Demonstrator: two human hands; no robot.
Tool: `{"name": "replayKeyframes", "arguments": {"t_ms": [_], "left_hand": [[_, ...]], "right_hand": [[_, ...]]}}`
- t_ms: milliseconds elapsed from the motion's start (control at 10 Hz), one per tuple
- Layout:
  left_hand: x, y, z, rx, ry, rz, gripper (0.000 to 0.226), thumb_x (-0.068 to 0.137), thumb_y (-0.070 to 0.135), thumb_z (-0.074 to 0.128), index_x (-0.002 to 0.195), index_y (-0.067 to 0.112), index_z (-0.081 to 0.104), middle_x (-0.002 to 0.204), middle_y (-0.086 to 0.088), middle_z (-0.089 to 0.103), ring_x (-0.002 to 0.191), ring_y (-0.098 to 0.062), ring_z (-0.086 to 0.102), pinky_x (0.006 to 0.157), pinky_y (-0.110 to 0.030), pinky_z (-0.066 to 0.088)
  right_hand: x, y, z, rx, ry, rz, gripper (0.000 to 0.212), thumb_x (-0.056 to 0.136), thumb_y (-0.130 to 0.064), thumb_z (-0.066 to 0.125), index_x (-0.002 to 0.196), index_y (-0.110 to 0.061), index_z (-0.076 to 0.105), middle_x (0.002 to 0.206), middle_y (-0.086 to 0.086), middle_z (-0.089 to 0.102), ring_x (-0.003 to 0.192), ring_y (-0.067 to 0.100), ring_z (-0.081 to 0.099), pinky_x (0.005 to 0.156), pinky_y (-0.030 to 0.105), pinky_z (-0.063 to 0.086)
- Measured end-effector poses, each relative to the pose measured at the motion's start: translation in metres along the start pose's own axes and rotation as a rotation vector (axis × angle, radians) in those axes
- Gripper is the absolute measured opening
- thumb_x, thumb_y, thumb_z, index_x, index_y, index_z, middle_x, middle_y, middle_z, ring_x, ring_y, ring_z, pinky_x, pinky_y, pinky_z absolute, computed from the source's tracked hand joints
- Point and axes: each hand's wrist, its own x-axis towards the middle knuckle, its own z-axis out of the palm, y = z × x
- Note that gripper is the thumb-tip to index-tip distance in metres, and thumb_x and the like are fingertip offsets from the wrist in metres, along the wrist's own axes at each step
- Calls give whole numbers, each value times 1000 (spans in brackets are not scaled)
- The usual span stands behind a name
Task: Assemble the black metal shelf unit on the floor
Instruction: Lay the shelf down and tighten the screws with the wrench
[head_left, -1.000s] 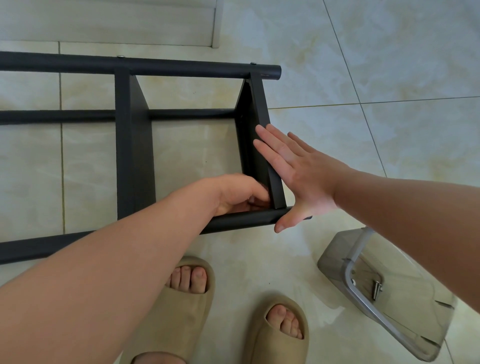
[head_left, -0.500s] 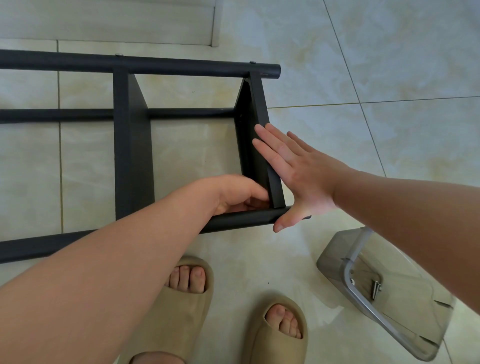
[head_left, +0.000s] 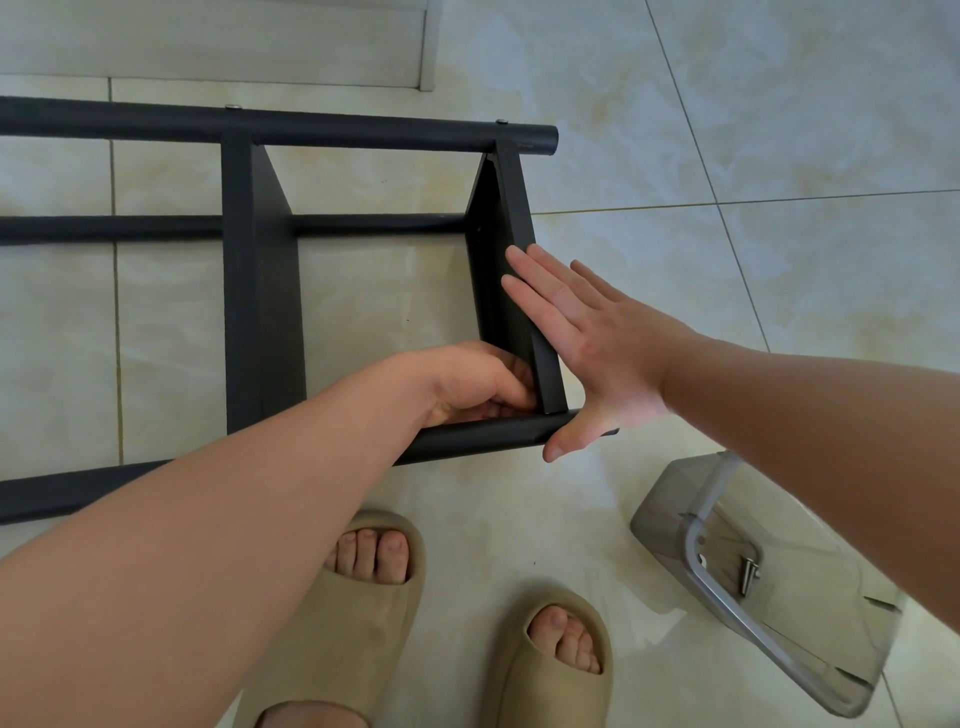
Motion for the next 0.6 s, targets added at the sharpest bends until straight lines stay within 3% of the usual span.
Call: {"name": "replayKeyframes", "arguments": {"t_ms": [200, 300, 400, 600], "left_hand": [[-2, 0, 2, 73, -3, -27, 39, 88, -2, 57, 57, 17, 71, 62, -1, 67, 59, -14, 66, 62, -25, 52], [-2, 0, 1, 71, 13, -20, 39, 88, -5, 58, 59, 17, 72, 65, -3, 67, 66, -18, 67, 73, -30, 54], [-2, 1, 1, 66, 18, 5, 23, 88, -7, 58, 77, 10, 69, 70, -7, 66, 71, -21, 65, 78, -33, 53], [-3, 2, 1, 38, 2, 24, 21, 88, -10, 56, 88, 6, 69, 77, -8, 70, 73, -20, 69, 73, -30, 54]], "right_hand": [[0, 0, 1, -4, 7, -2, 151, 51, -105, 40, 157, -17, -25, 161, 0, -39, 150, 17, -32, 126, 46, -4], [0, 0, 1, -2, 8, 0, 151, 52, -105, 40, 157, -18, -25, 161, 0, -38, 150, 17, -32, 126, 46, -4], [0, 0, 1, -3, 9, -1, 151, 51, -105, 39, 157, -18, -25, 160, -1, -39, 149, 17, -32, 126, 46, -4], [0, 0, 0, -1, 0, 1, 150, 51, -104, 39, 156, -18, -26, 160, -1, -40, 149, 17, -33, 126, 46, -4]]}}
